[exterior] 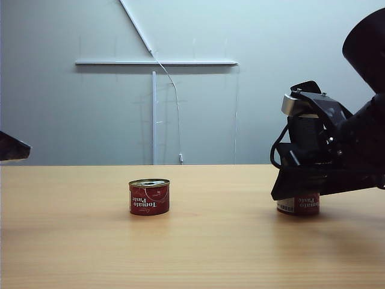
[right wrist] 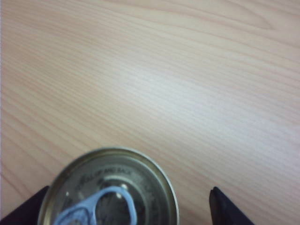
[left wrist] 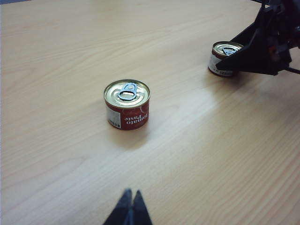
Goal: Stack a can of tomatoes on the right onto the can of tomatoes on the left.
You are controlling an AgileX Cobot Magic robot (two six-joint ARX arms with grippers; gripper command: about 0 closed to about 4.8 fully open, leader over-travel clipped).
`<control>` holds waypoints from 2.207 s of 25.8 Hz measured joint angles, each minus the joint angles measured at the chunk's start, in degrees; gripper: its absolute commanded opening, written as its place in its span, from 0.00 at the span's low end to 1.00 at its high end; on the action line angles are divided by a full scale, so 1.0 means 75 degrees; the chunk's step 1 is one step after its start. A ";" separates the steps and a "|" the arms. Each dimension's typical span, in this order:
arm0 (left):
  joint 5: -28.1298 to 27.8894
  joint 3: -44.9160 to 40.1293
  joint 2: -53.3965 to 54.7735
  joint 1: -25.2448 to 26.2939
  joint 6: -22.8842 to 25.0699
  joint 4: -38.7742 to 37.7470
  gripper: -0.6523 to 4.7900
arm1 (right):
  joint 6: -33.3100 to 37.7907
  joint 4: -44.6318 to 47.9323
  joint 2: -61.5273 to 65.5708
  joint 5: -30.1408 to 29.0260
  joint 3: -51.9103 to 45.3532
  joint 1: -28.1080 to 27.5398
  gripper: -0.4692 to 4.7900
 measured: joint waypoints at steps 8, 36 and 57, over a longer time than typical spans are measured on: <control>0.0000 0.0000 -0.0003 0.0000 0.0000 0.0000 0.11 | 0.0000 0.0364 0.0219 0.0003 0.0003 0.0000 1.00; 0.0000 0.0000 0.0000 0.0000 -0.0003 0.0000 0.11 | 0.0335 0.0431 0.0297 -0.0997 0.0845 0.0012 0.56; 0.0000 0.0000 0.0000 0.0000 0.0000 0.0000 0.11 | 0.0606 0.0481 0.0734 -0.1003 0.2025 0.1521 0.57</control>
